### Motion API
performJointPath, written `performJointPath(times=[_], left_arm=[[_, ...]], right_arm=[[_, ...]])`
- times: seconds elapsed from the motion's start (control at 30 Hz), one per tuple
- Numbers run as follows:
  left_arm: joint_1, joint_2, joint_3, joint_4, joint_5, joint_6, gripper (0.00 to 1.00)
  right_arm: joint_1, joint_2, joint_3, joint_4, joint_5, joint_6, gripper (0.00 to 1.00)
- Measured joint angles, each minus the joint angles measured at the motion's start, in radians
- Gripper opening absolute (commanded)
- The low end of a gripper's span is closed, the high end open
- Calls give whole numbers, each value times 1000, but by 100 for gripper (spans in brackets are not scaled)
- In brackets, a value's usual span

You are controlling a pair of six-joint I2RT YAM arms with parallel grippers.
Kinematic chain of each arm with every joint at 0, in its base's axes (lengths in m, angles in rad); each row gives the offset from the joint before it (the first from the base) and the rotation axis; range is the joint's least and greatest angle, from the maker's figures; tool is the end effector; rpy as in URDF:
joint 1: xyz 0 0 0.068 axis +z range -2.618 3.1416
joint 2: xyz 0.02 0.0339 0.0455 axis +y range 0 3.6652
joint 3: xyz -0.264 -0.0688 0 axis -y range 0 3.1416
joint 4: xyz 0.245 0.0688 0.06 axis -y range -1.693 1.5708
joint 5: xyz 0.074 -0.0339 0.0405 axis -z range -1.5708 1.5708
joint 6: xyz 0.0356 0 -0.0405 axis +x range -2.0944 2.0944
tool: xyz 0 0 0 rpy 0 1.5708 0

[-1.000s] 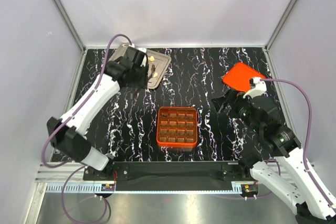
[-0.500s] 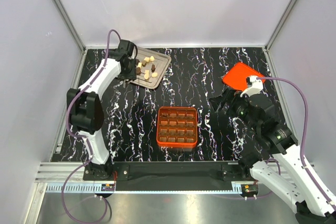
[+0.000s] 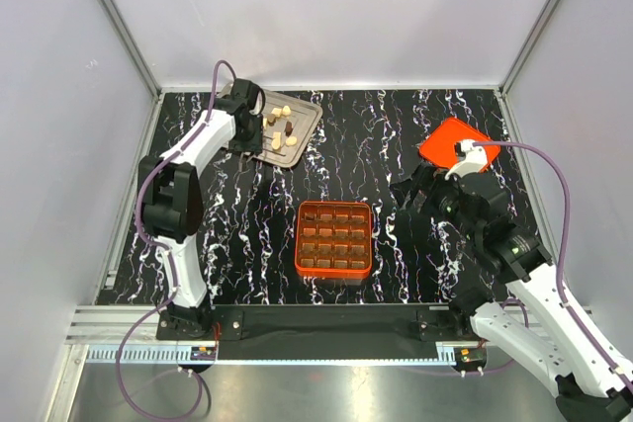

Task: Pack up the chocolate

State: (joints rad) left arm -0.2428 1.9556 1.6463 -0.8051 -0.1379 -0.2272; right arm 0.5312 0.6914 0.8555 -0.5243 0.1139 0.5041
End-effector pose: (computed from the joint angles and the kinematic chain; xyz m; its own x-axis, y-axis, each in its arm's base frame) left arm 0.4078 -0.0960 0.2427 -0.8893 -0.0096 -0.4572 -0.0215 0.9995 0.0210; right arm 0.1321 0.0729 0.3425 -0.4649 0.2834 -0.8388 -0.2136 0.8835 0.4169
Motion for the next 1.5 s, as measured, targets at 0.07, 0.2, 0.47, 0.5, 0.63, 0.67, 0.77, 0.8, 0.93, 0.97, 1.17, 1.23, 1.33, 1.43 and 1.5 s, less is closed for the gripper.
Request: performJointPath(times=[0.07,0.2,0.47,0.5,0.63,0.67,0.77,0.8,0.93,0.97,1.17,1.23,1.33,1.43,1.5], left_arm=[[0,10,10,0,0,0,44],[1,18,13,13,0,2,43],[1,25,25,13,6,2,37],[1,25,26,13,7,1,36],[1,23,27,3,11,1,35],[1,21,27,-3,12,2,35],[1,2,27,-27,19,1,34],[1,-8,27,-37,20,2,34],[-1,-81,27,-71,29,2,33],[-4,-104,27,-79,34,2,33],[-71,-276,-3,-104,49,2,33],[-139,-349,-45,-114,55,2,33],[-260,-445,-129,-122,71,0,33],[-363,-526,-237,-124,106,-17,33],[-408,-576,-314,-120,129,-39,33]], right_arm=[[0,3,0,5,0,-2,99],[0,1,-1,6,1,-4,100],[0,-4,-3,6,2,-8,100],[0,-5,-3,6,2,-9,100],[0,-12,-3,6,6,-10,100],[0,-16,-3,5,8,-10,100],[0,-25,-3,5,10,-10,100],[0,-27,-3,4,10,-10,100],[0,-38,-3,2,17,-10,100],[0,-40,-3,0,19,-10,100],[0,-69,3,-52,44,-10,100],[0,-82,4,-61,53,-10,100],[0,-101,6,-83,59,-10,100],[0,-112,8,-104,62,-10,100],[0,-119,8,-116,66,-9,100]])
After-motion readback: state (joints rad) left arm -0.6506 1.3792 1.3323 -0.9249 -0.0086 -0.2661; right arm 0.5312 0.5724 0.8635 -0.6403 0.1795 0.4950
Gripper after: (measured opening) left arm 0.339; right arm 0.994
